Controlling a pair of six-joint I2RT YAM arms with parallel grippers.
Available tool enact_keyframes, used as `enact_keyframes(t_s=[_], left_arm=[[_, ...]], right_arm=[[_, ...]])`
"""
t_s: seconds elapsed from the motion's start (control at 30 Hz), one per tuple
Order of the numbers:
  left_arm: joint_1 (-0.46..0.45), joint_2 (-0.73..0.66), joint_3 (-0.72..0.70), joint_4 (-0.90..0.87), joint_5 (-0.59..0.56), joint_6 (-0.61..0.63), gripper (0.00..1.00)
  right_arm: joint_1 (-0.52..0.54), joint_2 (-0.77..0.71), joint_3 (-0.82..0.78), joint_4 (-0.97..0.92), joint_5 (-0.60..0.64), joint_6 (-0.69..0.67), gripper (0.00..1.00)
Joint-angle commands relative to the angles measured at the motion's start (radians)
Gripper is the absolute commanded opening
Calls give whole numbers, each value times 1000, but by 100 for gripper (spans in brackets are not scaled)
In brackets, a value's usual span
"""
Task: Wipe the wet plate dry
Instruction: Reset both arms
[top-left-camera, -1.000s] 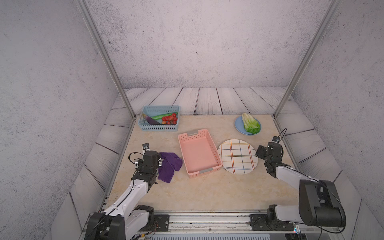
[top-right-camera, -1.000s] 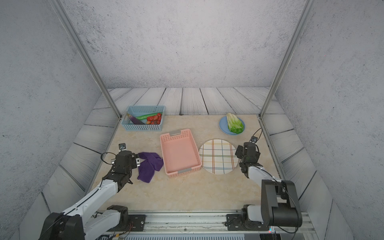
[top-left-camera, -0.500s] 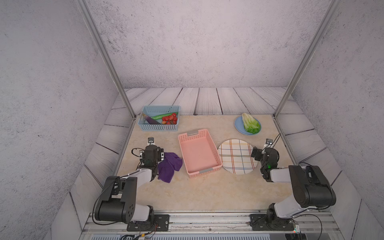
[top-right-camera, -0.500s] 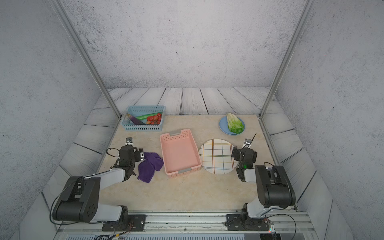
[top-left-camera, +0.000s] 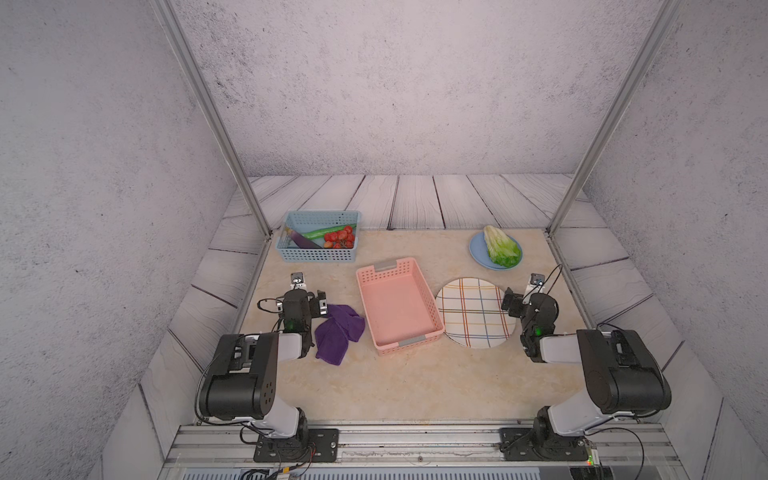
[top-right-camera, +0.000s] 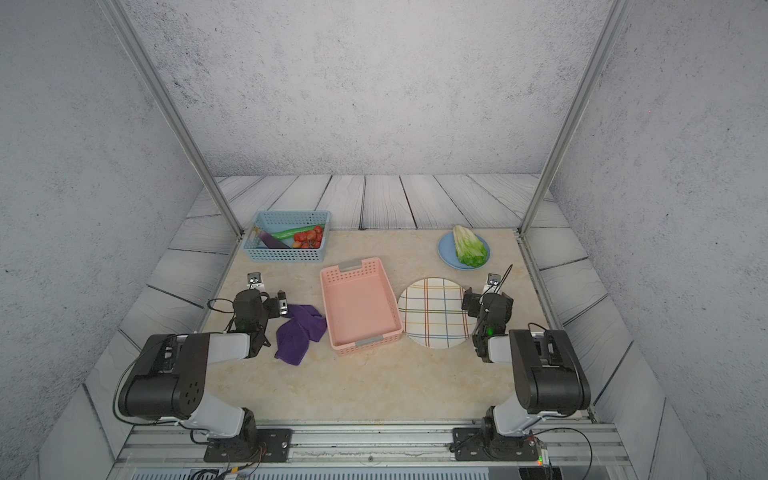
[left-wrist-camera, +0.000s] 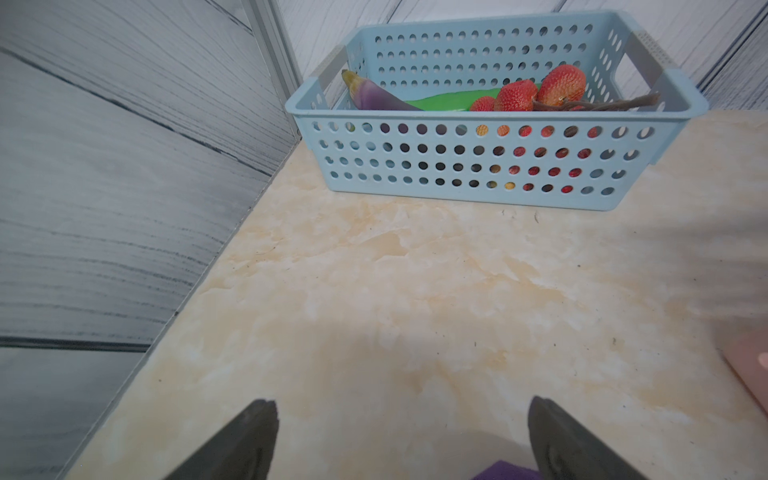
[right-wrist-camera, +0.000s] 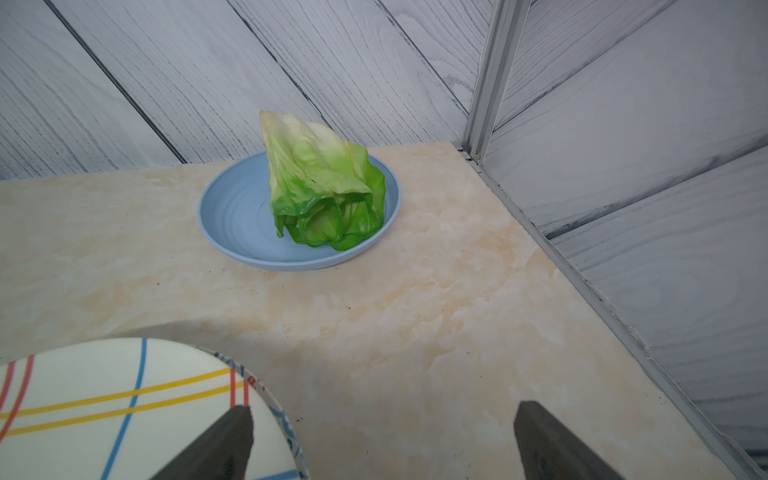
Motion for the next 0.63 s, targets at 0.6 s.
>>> enact_keyframes(t_s=[0.6], left_arm=[[2,-12,-8,18,10,-3,99]], right_arm=[[10,10,2,11,-3,-17,99]])
